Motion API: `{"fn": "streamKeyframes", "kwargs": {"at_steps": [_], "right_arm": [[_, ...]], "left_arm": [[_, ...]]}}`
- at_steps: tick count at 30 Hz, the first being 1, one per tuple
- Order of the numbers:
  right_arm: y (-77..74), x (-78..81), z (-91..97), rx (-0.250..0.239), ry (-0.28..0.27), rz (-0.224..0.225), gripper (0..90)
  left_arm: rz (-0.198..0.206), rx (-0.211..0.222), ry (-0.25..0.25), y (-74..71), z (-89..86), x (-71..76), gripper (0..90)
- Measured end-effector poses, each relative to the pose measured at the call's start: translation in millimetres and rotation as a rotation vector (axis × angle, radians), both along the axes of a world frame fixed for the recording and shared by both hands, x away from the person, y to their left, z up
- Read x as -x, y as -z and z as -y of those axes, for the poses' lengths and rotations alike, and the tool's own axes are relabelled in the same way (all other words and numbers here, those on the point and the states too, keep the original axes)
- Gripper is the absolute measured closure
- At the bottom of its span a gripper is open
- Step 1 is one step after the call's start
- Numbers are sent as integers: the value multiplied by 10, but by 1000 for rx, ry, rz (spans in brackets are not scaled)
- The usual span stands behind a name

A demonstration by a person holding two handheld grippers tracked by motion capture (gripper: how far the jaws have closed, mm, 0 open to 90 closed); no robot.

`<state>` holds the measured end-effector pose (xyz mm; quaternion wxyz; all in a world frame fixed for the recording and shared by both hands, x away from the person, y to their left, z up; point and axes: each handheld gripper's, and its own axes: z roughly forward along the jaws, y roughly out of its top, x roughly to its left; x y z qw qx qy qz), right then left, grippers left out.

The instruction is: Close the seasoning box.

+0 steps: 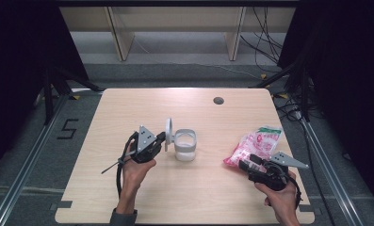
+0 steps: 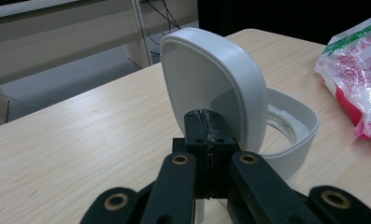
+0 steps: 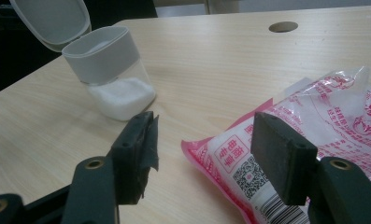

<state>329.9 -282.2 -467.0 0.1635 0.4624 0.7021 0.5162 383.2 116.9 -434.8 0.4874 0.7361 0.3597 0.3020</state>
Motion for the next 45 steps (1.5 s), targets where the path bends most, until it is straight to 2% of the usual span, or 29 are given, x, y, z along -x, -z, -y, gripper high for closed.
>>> {"fn": "streamKeyframes", "kwargs": {"at_steps": [1, 4, 6, 7, 8, 9, 11, 13, 14, 15, 21, 25, 28, 29, 31, 33, 35, 38, 39, 40, 41, 42, 43, 45], "right_arm": [[8, -6, -6, -14, -3, 8, 408], [12, -11, 0, 4, 4, 16, 408], [-1, 6, 1, 8, 1, -4, 407], [8, 0, -7, -1, 1, 9, 408], [5, 0, -4, -3, -8, 1, 408], [-6, 24, -21, -12, 11, -22, 408], [-6, 23, -18, -9, 10, -19, 408], [-6, 24, -18, -8, 10, -20, 408], [-7, 25, -18, -9, 10, -20, 408], [-6, 25, -15, -1, 8, -17, 408], [0, 26, -28, -21, 14, -20, 408], [-7, 33, -23, -11, 11, -26, 408], [-12, 41, -26, -15, 11, -35, 408], [-7, 33, -24, -10, 10, -25, 408], [-13, 42, -27, -16, 11, -34, 407], [-12, 42, -28, -15, 10, -33, 407], [-8, 36, -27, -12, 9, -23, 407], [2, 29, -36, -29, 7, -12, 405], [7, 24, -33, -17, 6, -7, 405], [9, 26, -40, -24, 7, -8, 404], [13, 8, -19, -6, -7, 17, 404], [-1, 20, -19, -5, -11, -4, 404], [-5, 24, -19, -2, -15, -11, 404], [4, 18, -18, 15, -14, -1, 403]], "left_arm": [[2, 5, -2, -3, 6, 2, 894], [7, 5, 1, -16, 16, 13, 894], [9, 4, 7, -23, 22, 18, 894], [9, 2, 5, -26, 28, 22, 894], [11, 5, 8, -26, 35, 24, 894], [11, 7, 9, -28, 41, 26, 893], [13, 16, 14, -25, 55, 23, 893], [14, 8, 21, -30, 62, 26, 893], [39, 2, 42, -33, 67, 5, 892], [36, -9, 40, -41, 72, 14, 891], [40, 6, 64, -63, 125, 50, 872], [42, 19, 78, -78, 125, 75, 845], [43, 20, 86, -90, 112, 94, 807], [41, 29, 93, -91, 110, 101, 788], [36, 42, 102, -94, 99, 115, 731], [16, 44, 125, -96, 93, 145, 682], [5, 68, 136, -89, 96, 168, 623], [-13, 52, 146, -77, 110, 189, 540], [-12, 48, 148, -71, 119, 198, 528], [-14, 48, 150, -68, 121, 207, 518], [-15, 69, 149, -57, 132, 214, 499], [-17, 71, 150, -53, 135, 218, 478], [-20, 55, 147, -54, 134, 227, 456], [-21, 53, 150, -39, 142, 248, 433]]}}
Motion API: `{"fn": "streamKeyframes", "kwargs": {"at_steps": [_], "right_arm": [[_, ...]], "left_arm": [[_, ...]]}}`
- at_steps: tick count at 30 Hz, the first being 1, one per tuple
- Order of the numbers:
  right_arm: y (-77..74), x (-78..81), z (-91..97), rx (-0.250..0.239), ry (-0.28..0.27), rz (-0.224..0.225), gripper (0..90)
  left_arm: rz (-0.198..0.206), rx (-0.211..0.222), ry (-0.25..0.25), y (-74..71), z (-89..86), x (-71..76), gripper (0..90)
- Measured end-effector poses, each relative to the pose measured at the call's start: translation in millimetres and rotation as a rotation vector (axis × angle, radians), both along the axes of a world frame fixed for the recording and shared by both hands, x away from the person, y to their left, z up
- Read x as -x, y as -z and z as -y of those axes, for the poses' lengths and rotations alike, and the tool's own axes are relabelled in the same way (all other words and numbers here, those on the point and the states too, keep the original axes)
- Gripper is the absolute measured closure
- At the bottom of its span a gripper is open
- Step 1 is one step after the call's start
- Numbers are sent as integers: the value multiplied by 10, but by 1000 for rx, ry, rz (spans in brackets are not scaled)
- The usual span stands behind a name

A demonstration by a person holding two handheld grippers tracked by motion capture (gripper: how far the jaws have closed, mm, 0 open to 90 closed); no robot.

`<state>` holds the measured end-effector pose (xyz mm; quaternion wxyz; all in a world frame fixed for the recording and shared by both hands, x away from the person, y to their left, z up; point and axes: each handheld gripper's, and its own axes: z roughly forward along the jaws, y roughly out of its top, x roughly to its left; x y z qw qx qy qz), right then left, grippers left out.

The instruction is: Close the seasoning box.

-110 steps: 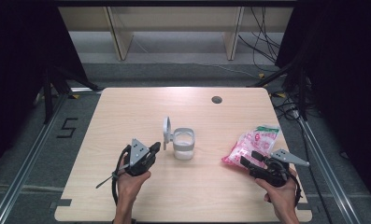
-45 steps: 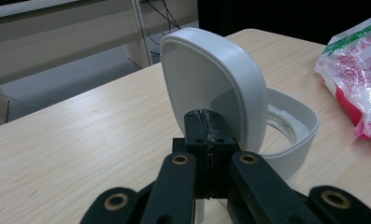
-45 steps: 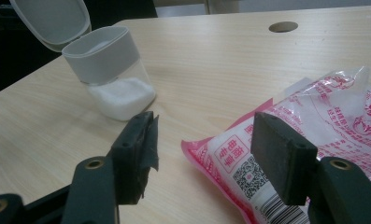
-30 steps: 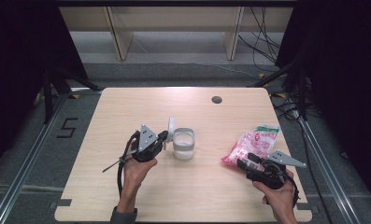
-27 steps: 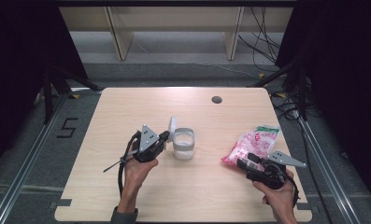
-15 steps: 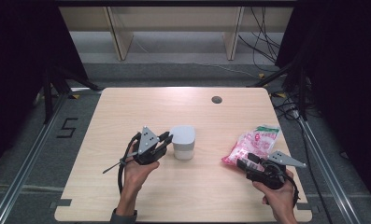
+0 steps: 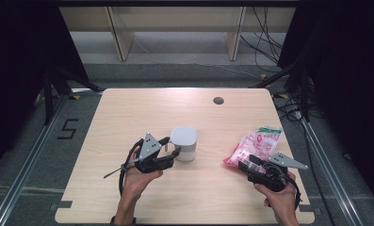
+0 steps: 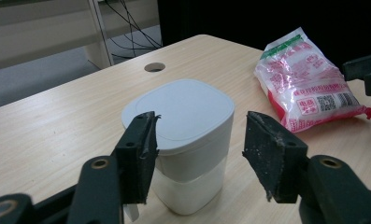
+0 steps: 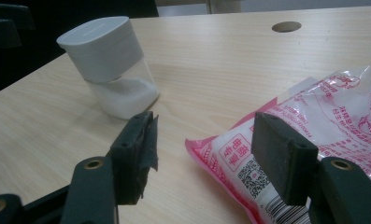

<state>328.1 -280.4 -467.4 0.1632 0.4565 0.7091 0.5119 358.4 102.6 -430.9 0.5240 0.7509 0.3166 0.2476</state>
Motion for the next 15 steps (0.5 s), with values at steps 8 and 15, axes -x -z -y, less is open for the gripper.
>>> {"fn": "streamKeyframes", "kwargs": {"at_steps": [8, 15], "right_arm": [[-1, 37, -53, -50, 11, -26, 389], [15, 23, -58, -2, -21, 1, 370]], "left_arm": [[-3, 23, -5, 54, -13, 50, 343], [-32, 30, -17, 110, -35, 81, 288]]}}
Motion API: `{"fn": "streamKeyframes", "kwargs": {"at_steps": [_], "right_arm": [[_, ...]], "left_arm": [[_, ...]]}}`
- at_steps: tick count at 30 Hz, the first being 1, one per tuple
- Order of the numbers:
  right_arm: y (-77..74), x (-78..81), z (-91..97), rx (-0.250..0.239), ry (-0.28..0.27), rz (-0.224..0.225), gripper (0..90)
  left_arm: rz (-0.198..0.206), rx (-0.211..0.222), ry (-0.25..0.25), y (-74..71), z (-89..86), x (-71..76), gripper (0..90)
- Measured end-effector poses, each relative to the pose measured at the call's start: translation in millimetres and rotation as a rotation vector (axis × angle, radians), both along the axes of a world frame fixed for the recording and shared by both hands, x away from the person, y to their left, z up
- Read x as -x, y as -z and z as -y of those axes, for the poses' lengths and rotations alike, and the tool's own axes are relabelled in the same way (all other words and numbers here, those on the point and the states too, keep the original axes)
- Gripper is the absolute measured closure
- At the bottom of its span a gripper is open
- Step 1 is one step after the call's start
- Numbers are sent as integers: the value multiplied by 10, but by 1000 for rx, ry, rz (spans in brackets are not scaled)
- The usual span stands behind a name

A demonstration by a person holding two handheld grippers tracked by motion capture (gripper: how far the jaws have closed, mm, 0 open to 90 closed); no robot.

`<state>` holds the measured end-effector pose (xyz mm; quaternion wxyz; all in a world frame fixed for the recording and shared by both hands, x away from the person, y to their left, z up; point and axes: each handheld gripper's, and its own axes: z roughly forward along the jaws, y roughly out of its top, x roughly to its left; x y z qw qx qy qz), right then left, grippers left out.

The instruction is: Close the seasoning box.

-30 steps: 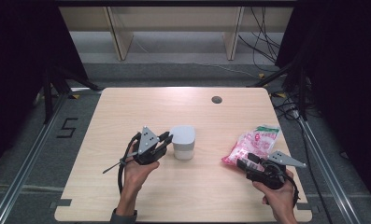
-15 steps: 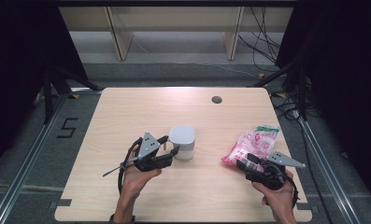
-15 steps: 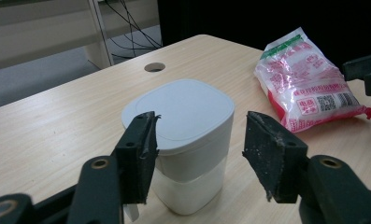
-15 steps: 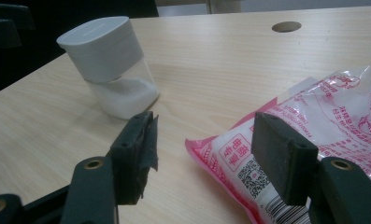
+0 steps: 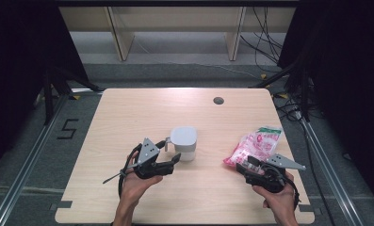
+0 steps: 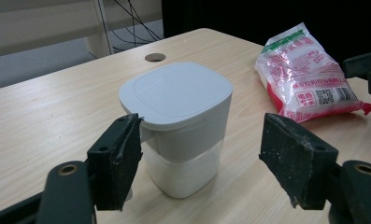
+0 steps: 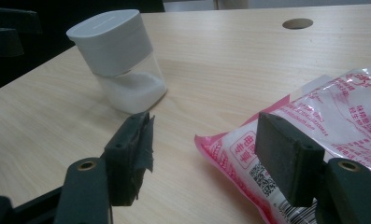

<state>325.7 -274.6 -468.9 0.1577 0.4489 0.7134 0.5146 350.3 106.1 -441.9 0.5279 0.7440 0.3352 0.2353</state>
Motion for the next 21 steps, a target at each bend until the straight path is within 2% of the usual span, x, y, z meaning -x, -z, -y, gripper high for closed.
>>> {"fn": "streamKeyframes", "kwargs": {"at_steps": [1, 2, 3, 4, 5, 6, 8, 12, 13, 15, 18, 21], "right_arm": [[7, -8, -3, 6, -1, 11, 368], [0, 0, 0, 12, -10, -1, 368], [5, -3, -7, 3, -11, 4, 368], [2, -4, -2, 16, -11, 20, 368], [1, -1, -4, 9, -13, 19, 368], [-9, 27, -21, -21, 0, -17, 368], [-3, 15, -9, -8, -7, 5, 367], [-1, 20, -18, -14, -9, 0, 367], [-5, 23, -15, -7, -13, -6, 366], [11, 14, -22, -7, -22, 9, 366], [11, 24, -27, 12, -17, 1, 365], [-4, 32, -17, 30, -36, 0, 365]], "left_arm": [[-5, -9, -4, -1, -5, 14, 285], [2, -12, 0, 3, -10, 18, 281], [-6, -1, -3, 9, -5, 31, 278], [8, -9, 7, 9, -15, 28, 277], [12, -11, 13, 9, -20, 31, 275], [-4, 15, 8, 21, -4, 48, 272], [-6, 9, 9, 22, 0, 64, 271], [6, -3, 18, 31, 1, 80, 268], [-5, 13, 13, 45, 11, 88, 267], [-6, 7, 11, 58, 9, 98, 264], [-14, 18, 11, 88, 17, 118, 262], [-16, 15, 11, 107, 18, 127, 261]]}}
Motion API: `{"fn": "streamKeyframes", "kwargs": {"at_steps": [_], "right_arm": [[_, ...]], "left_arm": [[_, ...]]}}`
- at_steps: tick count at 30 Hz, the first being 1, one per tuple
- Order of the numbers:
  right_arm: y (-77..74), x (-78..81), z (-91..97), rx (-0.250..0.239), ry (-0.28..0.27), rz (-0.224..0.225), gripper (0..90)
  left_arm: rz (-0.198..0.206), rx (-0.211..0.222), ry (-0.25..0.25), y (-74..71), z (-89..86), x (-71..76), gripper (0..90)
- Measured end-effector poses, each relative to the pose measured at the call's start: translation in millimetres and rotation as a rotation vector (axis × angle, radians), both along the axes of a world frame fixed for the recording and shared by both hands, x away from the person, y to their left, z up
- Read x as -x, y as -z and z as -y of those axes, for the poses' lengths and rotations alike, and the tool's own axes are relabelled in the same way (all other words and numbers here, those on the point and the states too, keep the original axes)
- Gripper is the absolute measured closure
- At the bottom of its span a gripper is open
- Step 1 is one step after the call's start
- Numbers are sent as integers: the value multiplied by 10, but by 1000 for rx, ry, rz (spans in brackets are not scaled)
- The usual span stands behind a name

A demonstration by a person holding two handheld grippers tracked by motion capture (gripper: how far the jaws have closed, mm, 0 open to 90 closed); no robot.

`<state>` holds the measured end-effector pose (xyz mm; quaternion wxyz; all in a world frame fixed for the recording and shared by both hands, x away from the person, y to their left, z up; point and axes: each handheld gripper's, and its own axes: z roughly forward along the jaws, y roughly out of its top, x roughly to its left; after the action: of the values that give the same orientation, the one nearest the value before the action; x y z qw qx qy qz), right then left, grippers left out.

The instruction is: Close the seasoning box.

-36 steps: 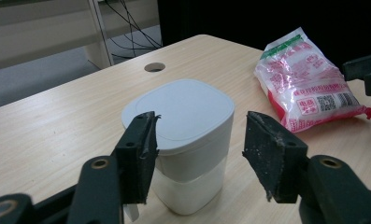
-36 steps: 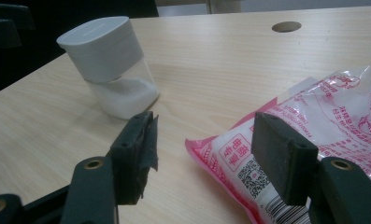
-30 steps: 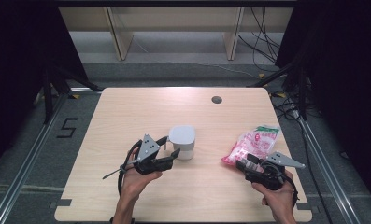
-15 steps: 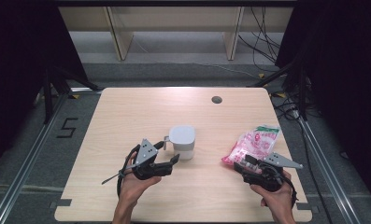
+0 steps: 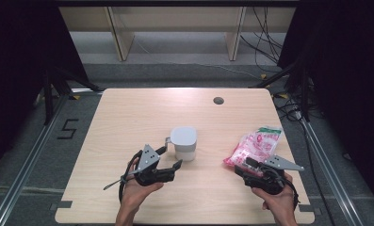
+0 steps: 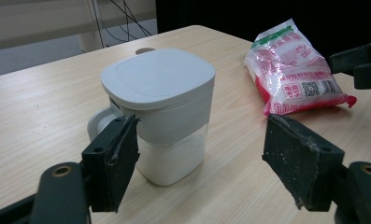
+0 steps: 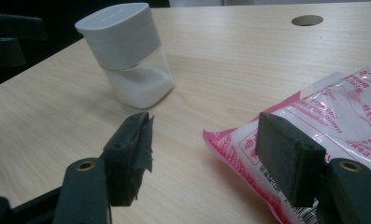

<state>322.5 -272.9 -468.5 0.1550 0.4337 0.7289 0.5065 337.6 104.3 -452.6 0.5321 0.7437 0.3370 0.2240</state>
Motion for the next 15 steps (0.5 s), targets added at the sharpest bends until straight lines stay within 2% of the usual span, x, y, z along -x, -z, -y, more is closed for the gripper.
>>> {"fn": "streamKeyframes", "kwargs": {"at_steps": [2, 3, 6, 7, 8, 10, 11, 12, 13, 14, 15], "right_arm": [[4, -1, 0, 6, 3, 9, 365], [10, 1, -13, -18, 0, 5, 365], [18, 1, -18, -14, -2, 9, 364], [19, 3, -22, -14, -2, 9, 363], [11, 10, -18, -3, -4, 6, 363], [27, 8, -41, -22, -13, -3, 362], [19, 16, -42, -16, -9, -8, 362], [22, 15, -43, -18, -15, 4, 362], [21, 17, -43, -15, -15, 6, 362], [18, 25, -47, -21, -16, 0, 361], [19, 29, -47, -19, -17, 1, 360]], "left_arm": [[-8, 3, -6, 7, 1, 11, 261], [9, -11, 5, 4, -9, 2, 261], [-3, 14, 1, 16, 2, 28, 260], [0, -4, 0, 13, -6, 36, 260], [-2, 6, 1, 22, 1, 42, 260], [-4, -6, 3, 33, 3, 50, 259], [-6, -5, 5, 42, 6, 55, 258], [-11, -1, 3, 48, 9, 60, 258], [7, -15, 14, 51, 2, 50, 257], [-12, 12, 7, 70, 18, 65, 257], [-13, 8, 8, 73, 17, 70, 256]]}}
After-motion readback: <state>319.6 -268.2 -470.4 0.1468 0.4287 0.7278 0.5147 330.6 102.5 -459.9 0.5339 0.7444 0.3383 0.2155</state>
